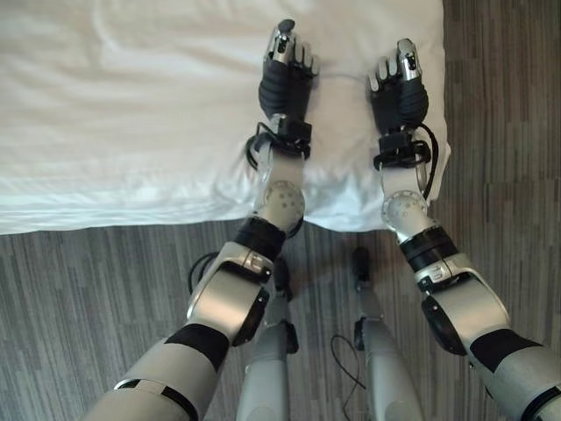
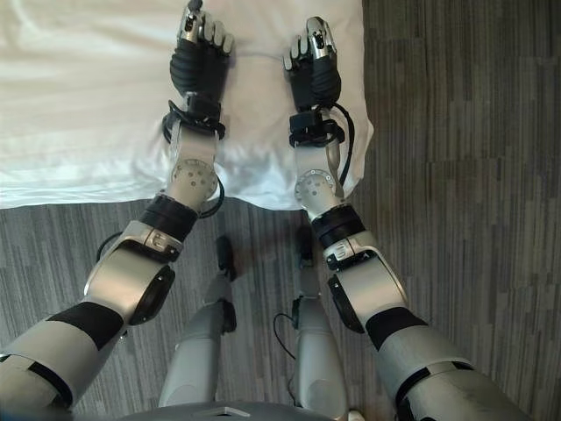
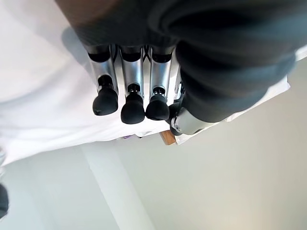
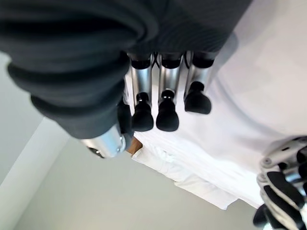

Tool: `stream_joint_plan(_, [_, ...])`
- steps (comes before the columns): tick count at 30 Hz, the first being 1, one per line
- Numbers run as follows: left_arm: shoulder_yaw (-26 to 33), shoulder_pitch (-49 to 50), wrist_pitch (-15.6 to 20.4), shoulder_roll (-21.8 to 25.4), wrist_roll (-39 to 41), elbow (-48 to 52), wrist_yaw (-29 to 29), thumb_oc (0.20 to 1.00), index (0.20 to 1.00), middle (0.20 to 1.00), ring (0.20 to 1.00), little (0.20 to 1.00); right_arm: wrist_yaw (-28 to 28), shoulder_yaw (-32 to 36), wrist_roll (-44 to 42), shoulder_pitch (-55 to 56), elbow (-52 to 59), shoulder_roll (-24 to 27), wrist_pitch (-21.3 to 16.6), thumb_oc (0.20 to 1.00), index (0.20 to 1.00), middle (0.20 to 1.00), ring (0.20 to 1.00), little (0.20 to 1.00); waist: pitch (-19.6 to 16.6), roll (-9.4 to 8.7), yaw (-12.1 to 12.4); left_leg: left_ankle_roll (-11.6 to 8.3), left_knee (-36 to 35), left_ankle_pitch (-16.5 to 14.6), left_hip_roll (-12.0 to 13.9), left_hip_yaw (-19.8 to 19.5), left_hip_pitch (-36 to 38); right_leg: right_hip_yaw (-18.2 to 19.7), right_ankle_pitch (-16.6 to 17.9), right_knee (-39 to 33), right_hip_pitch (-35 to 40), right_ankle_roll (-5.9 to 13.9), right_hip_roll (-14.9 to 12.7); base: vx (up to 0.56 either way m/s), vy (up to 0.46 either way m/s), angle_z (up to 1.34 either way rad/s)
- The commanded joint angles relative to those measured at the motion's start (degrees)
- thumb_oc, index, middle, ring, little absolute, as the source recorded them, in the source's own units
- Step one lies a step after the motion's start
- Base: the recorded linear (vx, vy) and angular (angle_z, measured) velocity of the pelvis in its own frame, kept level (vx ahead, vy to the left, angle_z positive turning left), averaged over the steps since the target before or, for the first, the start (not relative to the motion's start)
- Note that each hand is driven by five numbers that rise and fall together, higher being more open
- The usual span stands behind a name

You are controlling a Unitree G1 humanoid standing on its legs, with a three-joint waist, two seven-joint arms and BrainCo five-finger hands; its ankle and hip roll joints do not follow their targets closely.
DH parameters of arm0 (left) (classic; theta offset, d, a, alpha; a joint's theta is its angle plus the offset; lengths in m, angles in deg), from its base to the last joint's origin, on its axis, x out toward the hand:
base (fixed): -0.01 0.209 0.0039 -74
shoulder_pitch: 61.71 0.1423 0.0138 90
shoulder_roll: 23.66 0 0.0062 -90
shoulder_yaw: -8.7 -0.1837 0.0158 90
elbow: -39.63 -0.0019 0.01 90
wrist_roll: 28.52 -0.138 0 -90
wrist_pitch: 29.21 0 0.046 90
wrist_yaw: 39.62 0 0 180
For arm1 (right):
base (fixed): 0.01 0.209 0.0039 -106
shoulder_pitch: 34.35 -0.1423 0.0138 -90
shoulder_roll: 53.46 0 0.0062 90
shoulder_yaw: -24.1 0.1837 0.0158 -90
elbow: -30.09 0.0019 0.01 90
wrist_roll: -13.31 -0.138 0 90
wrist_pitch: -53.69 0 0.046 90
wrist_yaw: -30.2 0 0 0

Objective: Making the bed.

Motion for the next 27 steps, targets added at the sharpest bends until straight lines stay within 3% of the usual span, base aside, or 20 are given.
stream_joint_plan(1, [10.66, 7.09, -1.33, 8.51, -1.01, -9.71, 0.59, 0.200, 0.200, 0.200, 0.200, 0.200, -1.20, 7.64, 2.52, 7.44, -11.32, 5.40, 2.64, 0.200, 0.200, 0.200, 0.200, 0.200, 3.13, -0.83, 0.76, -4.69, -2.88, 3.26, -0.26, -6.53, -0.62, -1.26, -5.07, 0.68, 5.11, 3.27, -1.46, 0.00, 0.000, 0.00])
stream_joint_plan(3, [13.34, 11.98, -2.33, 9.42, -1.41, -11.07, 1.52, 0.200, 0.200, 0.200, 0.200, 0.200, -0.80, 10.75, 2.16, 11.02, -12.11, 7.50, 2.89, 0.200, 0.200, 0.200, 0.200, 0.200, 3.20, -0.72, 0.83, -4.56, -2.88, 2.99, -0.27, -6.53, 0.33, -1.26, -5.32, 0.68, 5.87, 3.11, -1.49, 0.03, 0.000, -0.03])
stream_joint_plan(6, [21.66, 30.23, -7.02, 13.38, -4.27, -20.32, 5.01, 0.200, 0.200, 0.200, 0.200, 0.200, 0.43, 22.42, 0.28, 22.56, -19.62, 18.21, 4.19, 0.200, 0.200, 0.200, 0.200, 0.200, 1.81, -0.17, 1.06, -4.16, -2.88, 2.04, -0.45, -6.24, 5.01, -1.73, -6.15, 0.68, 10.51, 2.58, -2.02, 0.08, -0.008, -0.01])
stream_joint_plan(9, [28.79, 42.61, -8.96, 17.90, -6.43, -27.72, 5.91, 0.200, 0.200, 0.200, 0.200, 0.200, 0.26, 31.60, -0.22, 31.05, -26.55, 26.73, 5.86, 0.200, 0.200, 0.200, 0.200, 0.200, -0.07, 0.19, 1.03, -3.94, -2.88, 0.56, -0.50, -5.75, 8.28, -2.46, -7.31, 0.68, 13.95, 2.62, -2.53, 0.12, -0.014, -0.03])
stream_joint_plan(12, [36.58, 53.53, -9.22, 24.01, -9.23, -32.68, 4.70, 0.200, 0.200, 0.200, 0.200, 0.200, 0.12, 39.09, 3.20, 41.26, -27.47, 34.09, 6.40, 0.200, 0.200, 0.200, 0.200, 0.200, -3.45, 0.49, 0.90, -3.40, -2.88, 0.02, -0.65, -4.90, 13.18, -3.61, -7.75, 0.68, 18.69, 2.70, -2.98, 0.15, -0.016, -0.13])
stream_joint_plan(14, [39.44, 58.10, -7.86, 27.79, -12.35, -31.70, 3.63, 0.200, 0.200, 0.200, 0.200, 0.200, -0.51, 40.58, 7.88, 46.41, -24.13, 36.88, 6.55, 0.200, 0.200, 0.200, 0.200, 0.200, -5.36, 0.67, 0.95, -2.95, -2.88, -0.43, -0.84, -4.69, 16.68, -4.41, -8.28, 0.68, 22.22, 2.83, -3.30, 0.15, 0.002, -0.10])
stream_joint_plan(15, [40.35, 59.15, -7.03, 29.15, -13.29, -30.65, 3.28, 0.743, 0.743, 0.743, 0.743, 0.743, -0.45, 39.88, 10.95, 48.44, -21.98, 37.29, 6.59, 1.000, 1.000, 1.000, 1.000, 1.000, -6.01, 0.79, 1.00, -2.75, -2.88, -0.60, -0.88, -4.70, 17.82, -4.55, -8.40, 0.68, 23.41, 2.90, -3.46, 0.08, 0.024, 0.06])
stream_joint_plan(16, [41.06, 60.13, -6.35, 29.98, -15.10, -29.71, 2.83, 1.000, 1.000, 1.000, 1.000, 1.000, -0.89, 39.29, 14.46, 50.68, -18.87, 36.80, 6.70, 1.000, 1.000, 1.000, 1.000, 1.000, -6.68, 0.80, 0.90, -2.54, -2.88, -0.83, -1.02, -4.59, 19.20, -4.90, -8.51, 0.68, 24.66, 3.01, -3.70, 0.10, 0.033, 0.24])
stream_joint_plan(20, [38.79, 59.37, -1.74, 31.53, -20.83, -16.92, -1.55, 1.000, 1.000, 1.000, 1.000, 1.000, -4.11, 32.78, 27.69, 56.27, 0.79, 32.05, 6.56, 1.000, 1.000, 1.000, 1.000, 1.000, -9.15, 0.62, 0.67, -1.58, -2.88, -2.02, -1.58, -4.17, 24.80, -5.68, -8.77, 0.68, 29.78, 3.25, -4.63, 0.07, 0.055, 0.32])
stream_joint_plan(22, [34.88, 59.48, 0.34, 28.35, -25.31, -3.69, -4.32, 1.000, 1.000, 1.000, 1.000, 1.000, -5.56, 30.18, 34.47, 58.65, 11.63, 28.35, 6.47, 1.000, 1.000, 1.000, 1.000, 1.000, -10.39, 0.50, 0.43, -1.03, -2.88, -2.69, -2.01, -4.17, 27.19, -5.87, -8.94, 0.68, 32.03, 3.25, -4.99, 0.08, 0.068, 0.15])
stream_joint_plan(23, [34.84, 59.93, 0.11, 27.98, -25.92, -2.79, -5.08, 1.000, 1.000, 1.000, 1.000, 1.000, -6.02, 30.36, 34.95, 59.22, 12.43, 28.05, 6.79, 1.000, 1.000, 1.000, 1.000, 1.000, -10.43, 0.50, 0.51, -1.02, -2.88, -2.73, -2.02, -4.18, 27.37, -5.89, -8.98, 0.68, 32.21, 3.26, -5.01, 0.08, 0.044, 0.10])
stream_joint_plan(25, [30.75, 60.72, 1.29, 24.94, -32.78, 10.61, -7.66, 1.000, 1.000, 1.000, 1.000, 1.000, -6.72, 26.91, 41.92, 61.46, 20.38, 24.65, 6.98, 1.000, 1.000, 1.000, 1.000, 1.000, -11.83, 0.49, 0.04, -0.61, -2.88, -3.14, -2.33, -4.38, 29.22, -5.78, -9.00, 0.68, 33.92, 3.11, -5.20, 0.11, 0.065, 0.05])
stream_joint_plan(26, [26.36, 62.89, 0.30, 23.04, -44.01, 23.02, -8.95, 1.000, 1.000, 1.000, 1.000, 1.000, -5.99, 26.18, 47.91, 65.97, 28.81, 20.78, 7.75, 1.000, 1.000, 1.000, 1.000, 1.000, -12.68, 0.21, -0.68, -0.13, -2.88, -3.76, -2.68, -4.65, 31.07, -5.70, -9.38, 0.68, 35.95, 2.89, -5.31, 0.12, 0.066, -0.02])
stream_joint_plan(27, [23.89, 63.22, -0.30, 21.68, -47.02, 26.99, -8.47, 1.000, 1.000, 1.000, 1.000, 1.000, -5.62, 25.12, 50.35, 67.60, 31.08, 19.23, 7.87, 1.000, 1.000, 1.000, 1.000, 1.000, -13.14, -0.01, -1.05, -0.03, -2.88, -4.00, -2.72, -4.69, 31.72, -5.73, -9.46, 0.68, 36.74, 2.73, -5.27, 0.12, 0.046, 0.03])
